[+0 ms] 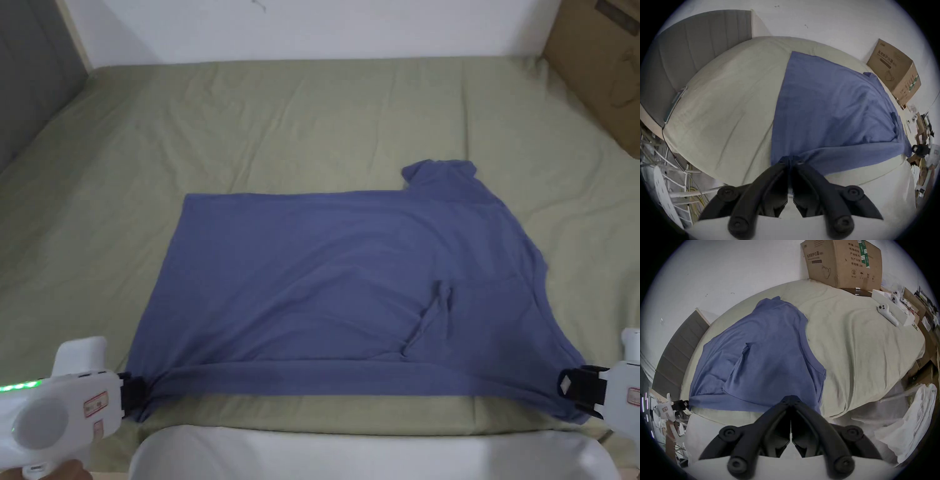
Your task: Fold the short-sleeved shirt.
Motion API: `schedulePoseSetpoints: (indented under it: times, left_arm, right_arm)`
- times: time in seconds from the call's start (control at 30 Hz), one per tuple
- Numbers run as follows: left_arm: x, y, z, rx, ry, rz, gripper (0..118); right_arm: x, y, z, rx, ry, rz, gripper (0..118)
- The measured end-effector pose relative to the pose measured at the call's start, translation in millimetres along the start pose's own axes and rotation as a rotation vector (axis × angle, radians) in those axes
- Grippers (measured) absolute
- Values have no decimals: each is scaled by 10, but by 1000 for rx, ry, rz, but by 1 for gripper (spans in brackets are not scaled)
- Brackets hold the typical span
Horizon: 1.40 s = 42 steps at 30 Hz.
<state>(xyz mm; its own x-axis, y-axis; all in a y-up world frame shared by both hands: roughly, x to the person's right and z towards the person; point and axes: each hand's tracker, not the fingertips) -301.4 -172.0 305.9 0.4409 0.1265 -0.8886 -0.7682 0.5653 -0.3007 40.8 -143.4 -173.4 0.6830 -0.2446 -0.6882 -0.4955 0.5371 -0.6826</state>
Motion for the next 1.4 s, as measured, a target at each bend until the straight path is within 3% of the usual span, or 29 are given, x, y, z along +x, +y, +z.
schedulePoseSetpoints:
  times: [0.1, 0.13, 0.17, 0.2, 0.23, 0.33, 0.37, 0.4, 0.43, 0.5, 0.57, 0.93, 1.17, 1.27, 1.3, 1.4]
  left_arm:
    - [-17, 80, 100, 17, -11, 45, 3]
    - [-15, 92, 114, 13, -8, 42, 3]
    - [-7, 117, 129, 13, 3, 34, 3]
    - [11, 123, 146, 20, 19, 11, 3]
    - [30, 127, 159, 21, 26, -8, 3]
    - [77, 146, 161, 15, 32, -32, 3]
    - [92, 140, 161, 14, 36, -40, 3]
    - [103, 133, 155, 12, 41, -46, 3]
    - [98, 132, 135, 6, 42, -50, 3]
    - [102, 111, 129, 1, 46, -52, 3]
    - [90, 101, 126, -5, 43, -49, 3]
    - [85, 529, 343, 53, 49, -25, 3]
    - [129, 1370, -204, 40, 101, -47, 3]
    - [187, 1581, -565, -2, 129, -51, 3]
    - [192, 1621, -676, -12, 144, -54, 3]
    - [197, 1627, -878, -62, 121, -40, 8]
  right_arm:
    - [-39, 21, 69, 52, -15, 75, 0]
    - [-59, 36, 84, 66, -21, 94, 8]
    - [-73, 54, 90, 72, -21, 102, 31]
    - [-80, 78, 81, 74, -21, 102, 65]
    - [-84, 106, 45, 66, -20, 102, 91]
    - [-70, 166, -87, 54, -19, 103, 88]
    - [-47, 181, -168, 23, -20, 107, 76]
    - [-21, 173, -241, -2, -6, 110, 48]
    - [-6, 155, -294, -19, 0, 105, 3]
    - [4, 72, -396, -47, -49, 127, 1]
    - [30, 72, -326, -48, -2, 103, 1]
    - [-83, 633, 97, 63, 25, 107, 1]
    - [-185, 1405, -463, 57, -34, 137, 1]
    - [-182, 1634, -805, 13, -114, 128, 1]
    - [-160, 1682, -903, 2, -142, 117, 1]
    - [-74, 1715, -1046, -17, -108, 58, 1]
